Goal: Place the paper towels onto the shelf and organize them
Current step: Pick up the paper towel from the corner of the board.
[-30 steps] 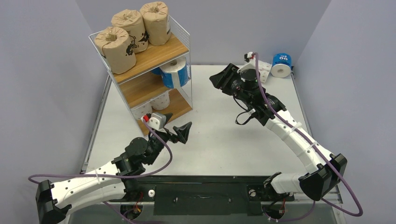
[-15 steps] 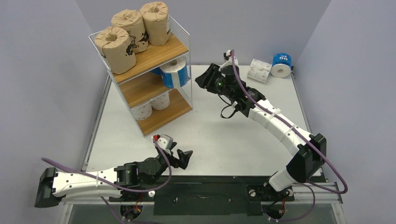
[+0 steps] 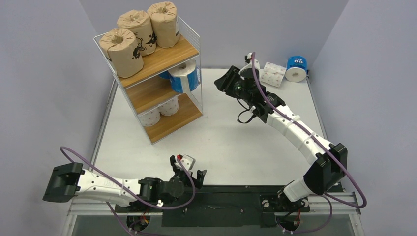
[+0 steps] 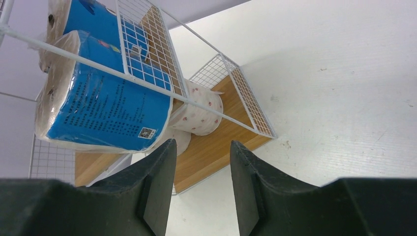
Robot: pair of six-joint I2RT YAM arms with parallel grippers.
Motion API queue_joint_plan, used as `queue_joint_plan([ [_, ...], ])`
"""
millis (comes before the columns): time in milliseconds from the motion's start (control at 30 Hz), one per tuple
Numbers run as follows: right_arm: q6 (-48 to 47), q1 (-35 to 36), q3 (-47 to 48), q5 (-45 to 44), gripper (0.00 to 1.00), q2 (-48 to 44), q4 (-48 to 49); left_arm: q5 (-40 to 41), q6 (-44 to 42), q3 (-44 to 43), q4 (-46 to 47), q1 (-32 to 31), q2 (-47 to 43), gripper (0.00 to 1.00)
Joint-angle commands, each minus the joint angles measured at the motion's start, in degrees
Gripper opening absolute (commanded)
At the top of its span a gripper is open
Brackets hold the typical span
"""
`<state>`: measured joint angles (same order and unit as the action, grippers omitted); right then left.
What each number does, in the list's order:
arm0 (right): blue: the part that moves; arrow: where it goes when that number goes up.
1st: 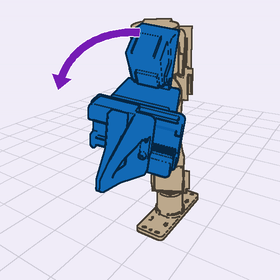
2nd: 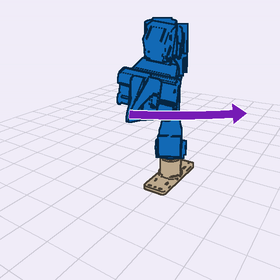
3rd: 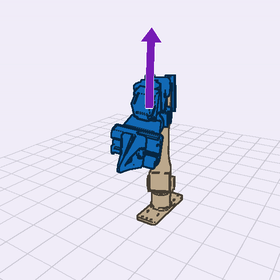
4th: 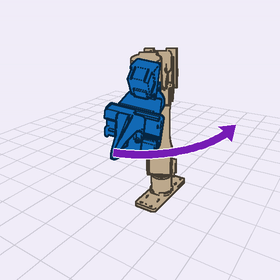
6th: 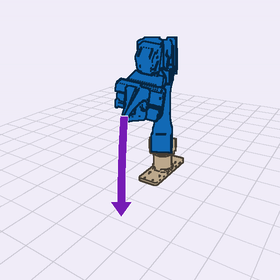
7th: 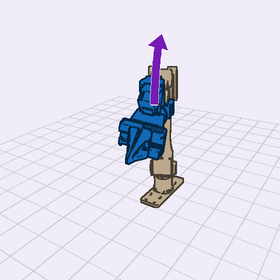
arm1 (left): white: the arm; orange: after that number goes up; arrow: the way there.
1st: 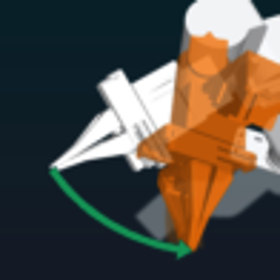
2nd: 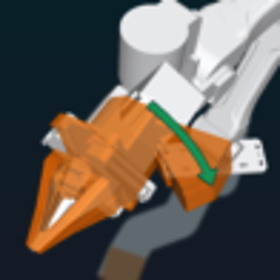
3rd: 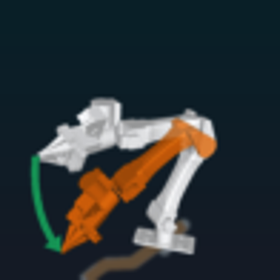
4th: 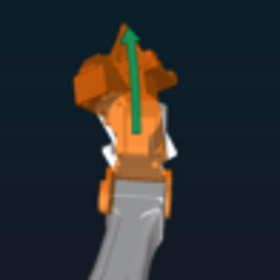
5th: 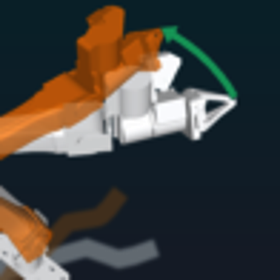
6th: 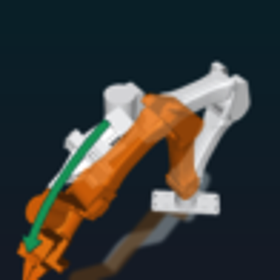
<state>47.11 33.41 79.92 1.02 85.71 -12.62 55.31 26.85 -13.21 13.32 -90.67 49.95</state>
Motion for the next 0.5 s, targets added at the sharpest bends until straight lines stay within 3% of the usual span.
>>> queue_joint_plan([
  [0, -1.07, -0.7, -0.92, -3.43, 0.41, -4.1, 0.29, 0.57, 0.28, 0.02, 7.91, -0.41, 0.7, 0.88],
  [233, 4.18, -15.26, -6.13, -5.59, 0.49, -6.87, -0.67, 1.66, -1.0, 2.55, 10.32, -0.56, -2.83, 0.89],
  [467, 6.14, -30.26, -6.52, -11.64, 0.69, -4.3, -2.52, 2.78, -2.63, 3.97, 11.33, -0.55, -6.47, 0.91],
])
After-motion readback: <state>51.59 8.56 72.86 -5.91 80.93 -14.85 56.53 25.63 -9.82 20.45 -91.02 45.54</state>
